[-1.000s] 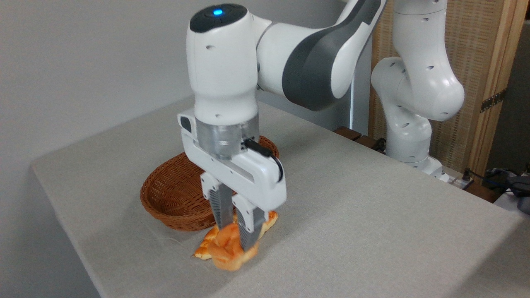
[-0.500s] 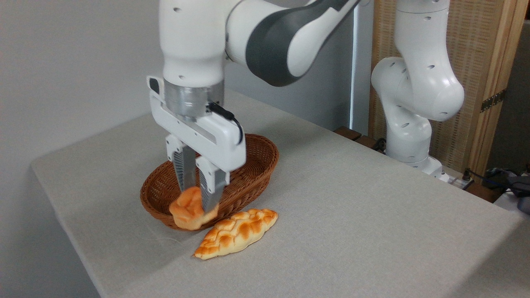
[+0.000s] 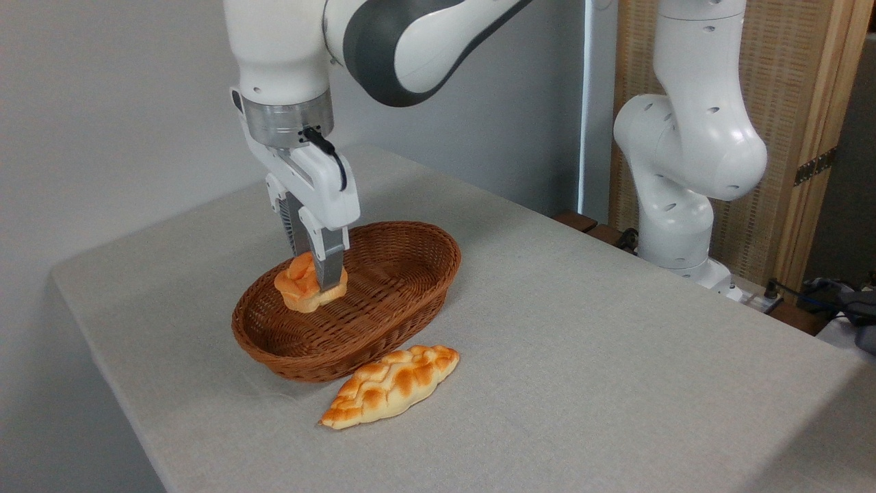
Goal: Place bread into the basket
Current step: 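Lower the bun into the basket and open the gripper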
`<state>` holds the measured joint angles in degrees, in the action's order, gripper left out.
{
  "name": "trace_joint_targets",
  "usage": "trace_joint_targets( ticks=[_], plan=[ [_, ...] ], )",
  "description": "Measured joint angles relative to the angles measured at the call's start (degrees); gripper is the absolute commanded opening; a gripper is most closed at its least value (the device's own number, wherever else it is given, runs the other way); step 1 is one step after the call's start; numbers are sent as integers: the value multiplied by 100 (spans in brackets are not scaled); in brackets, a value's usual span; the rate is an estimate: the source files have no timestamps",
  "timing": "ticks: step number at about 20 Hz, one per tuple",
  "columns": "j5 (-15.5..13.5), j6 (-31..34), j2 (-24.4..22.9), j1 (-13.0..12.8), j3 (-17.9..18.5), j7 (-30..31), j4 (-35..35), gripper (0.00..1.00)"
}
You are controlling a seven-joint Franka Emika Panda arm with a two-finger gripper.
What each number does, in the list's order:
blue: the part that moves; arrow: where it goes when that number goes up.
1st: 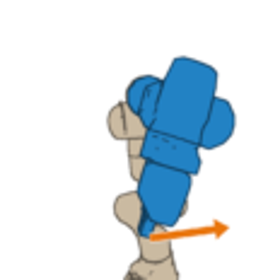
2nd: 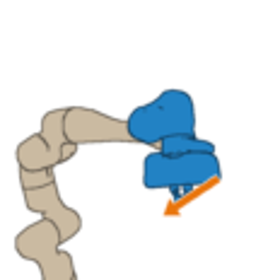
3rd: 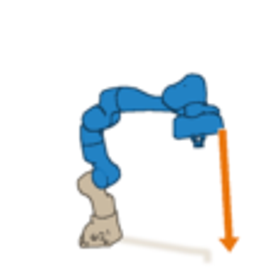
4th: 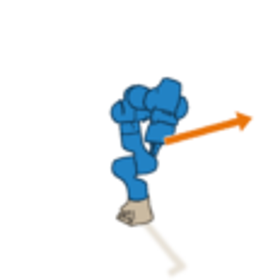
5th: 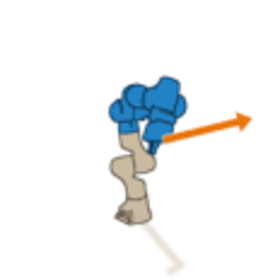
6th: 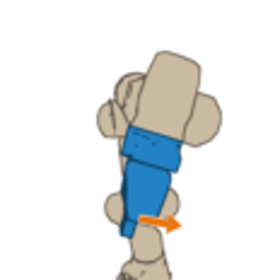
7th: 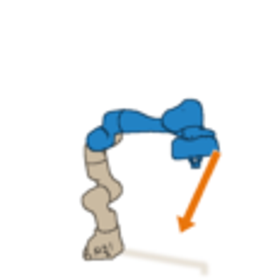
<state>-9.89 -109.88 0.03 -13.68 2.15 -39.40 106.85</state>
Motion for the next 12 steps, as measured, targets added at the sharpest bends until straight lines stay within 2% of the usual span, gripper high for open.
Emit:
trace_joint_targets(
  ticks=[7,12],
  plan=[
    [237,276,42,13,-89,33,6,100],
    [267,283,50,19,-89,33,7,100]
  ],
)
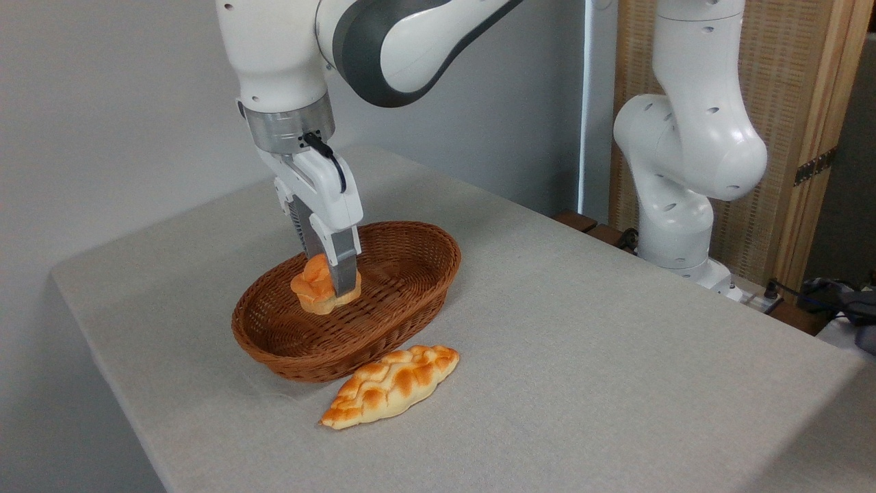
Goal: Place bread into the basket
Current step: 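Lower the bun into the basket and open the gripper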
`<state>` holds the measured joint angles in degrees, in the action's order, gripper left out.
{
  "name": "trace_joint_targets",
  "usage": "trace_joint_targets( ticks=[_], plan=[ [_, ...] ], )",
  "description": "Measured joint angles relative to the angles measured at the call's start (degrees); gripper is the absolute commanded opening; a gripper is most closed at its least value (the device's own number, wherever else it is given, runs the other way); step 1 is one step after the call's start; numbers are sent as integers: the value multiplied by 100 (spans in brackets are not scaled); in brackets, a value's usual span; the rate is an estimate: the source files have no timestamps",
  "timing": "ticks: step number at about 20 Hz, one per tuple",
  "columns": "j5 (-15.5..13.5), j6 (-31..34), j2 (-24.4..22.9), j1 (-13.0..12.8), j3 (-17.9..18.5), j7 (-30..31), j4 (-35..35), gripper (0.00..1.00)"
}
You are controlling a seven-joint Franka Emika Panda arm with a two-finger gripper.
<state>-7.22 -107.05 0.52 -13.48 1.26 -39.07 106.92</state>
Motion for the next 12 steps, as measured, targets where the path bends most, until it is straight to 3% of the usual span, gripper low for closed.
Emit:
trace_joint_targets(
  ticks=[12],
  plan=[
    [5,0,49,12,0,3,0,100]
  ],
)
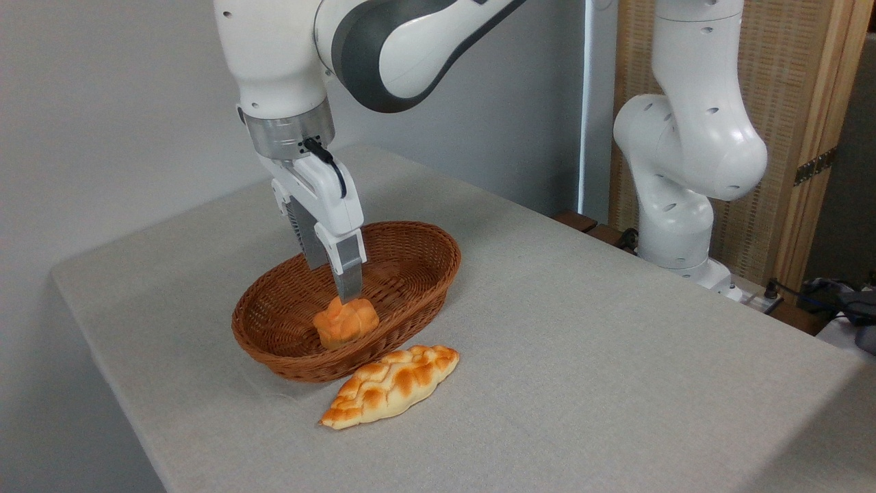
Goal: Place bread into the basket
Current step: 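Lower the bun into the basket and open the gripper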
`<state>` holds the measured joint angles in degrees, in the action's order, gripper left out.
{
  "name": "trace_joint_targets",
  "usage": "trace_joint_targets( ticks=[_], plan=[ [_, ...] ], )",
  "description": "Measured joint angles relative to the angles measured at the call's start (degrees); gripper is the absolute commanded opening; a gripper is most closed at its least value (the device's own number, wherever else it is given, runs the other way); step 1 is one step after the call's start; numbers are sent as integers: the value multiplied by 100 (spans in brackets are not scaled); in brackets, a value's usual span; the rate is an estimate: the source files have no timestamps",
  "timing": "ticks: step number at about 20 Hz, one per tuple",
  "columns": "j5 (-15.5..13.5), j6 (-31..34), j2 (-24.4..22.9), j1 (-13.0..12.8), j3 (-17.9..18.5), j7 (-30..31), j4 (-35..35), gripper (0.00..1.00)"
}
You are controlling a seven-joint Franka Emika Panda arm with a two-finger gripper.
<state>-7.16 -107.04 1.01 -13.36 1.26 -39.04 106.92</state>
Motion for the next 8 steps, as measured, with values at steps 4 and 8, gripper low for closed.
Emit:
trace_joint_targets(
  ticks=[4,8],
  plan=[
    [6,0,-1,33,19,7,-1,100],
    [135,0,-25,71,140,10,-22,100]
  ],
)
